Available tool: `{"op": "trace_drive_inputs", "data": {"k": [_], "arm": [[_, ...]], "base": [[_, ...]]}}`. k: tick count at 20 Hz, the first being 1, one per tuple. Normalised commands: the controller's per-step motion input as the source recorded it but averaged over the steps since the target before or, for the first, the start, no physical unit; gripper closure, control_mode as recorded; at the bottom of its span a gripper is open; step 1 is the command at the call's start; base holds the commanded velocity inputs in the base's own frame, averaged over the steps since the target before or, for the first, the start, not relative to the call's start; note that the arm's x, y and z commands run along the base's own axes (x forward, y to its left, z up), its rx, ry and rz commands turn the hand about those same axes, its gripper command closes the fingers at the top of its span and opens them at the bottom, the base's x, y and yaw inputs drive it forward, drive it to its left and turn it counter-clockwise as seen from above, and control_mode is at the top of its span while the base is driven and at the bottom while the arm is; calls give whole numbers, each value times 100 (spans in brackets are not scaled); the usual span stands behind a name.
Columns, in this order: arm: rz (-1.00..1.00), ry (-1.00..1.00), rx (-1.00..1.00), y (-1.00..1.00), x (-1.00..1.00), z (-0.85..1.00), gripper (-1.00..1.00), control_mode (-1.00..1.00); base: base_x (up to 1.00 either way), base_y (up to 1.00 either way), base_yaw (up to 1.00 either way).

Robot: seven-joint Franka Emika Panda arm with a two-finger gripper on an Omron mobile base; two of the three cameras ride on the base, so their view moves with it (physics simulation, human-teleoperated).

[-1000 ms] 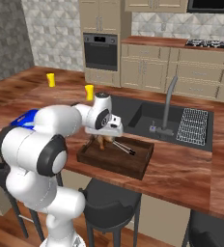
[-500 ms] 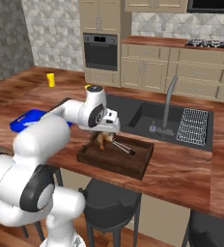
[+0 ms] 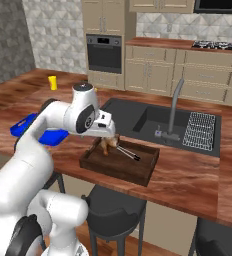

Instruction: Gather the avocado and eggplant from the fridge and place them on a tray on the dining counter. Then gather the steak and chicken drumstick from the fridge and place them on the other tray.

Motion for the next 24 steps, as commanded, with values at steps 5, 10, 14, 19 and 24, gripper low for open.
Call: {"op": "trace_drive_inputs", "data": {"k": [5,10,14,19,24], "arm": [[0,-1,0,25,-86,59,-100,-100],[0,-3,-1,24,-92,60,-100,-100],[0,-4,-2,23,-98,57,-100,-100],[0,-6,-2,25,-92,48,-100,-100],[-1,0,0,10,-32,2,-100,-100]], "base": [[0,0,0],[0,0,0],[0,0,0],[0,0,0],[0,0,0]]}}
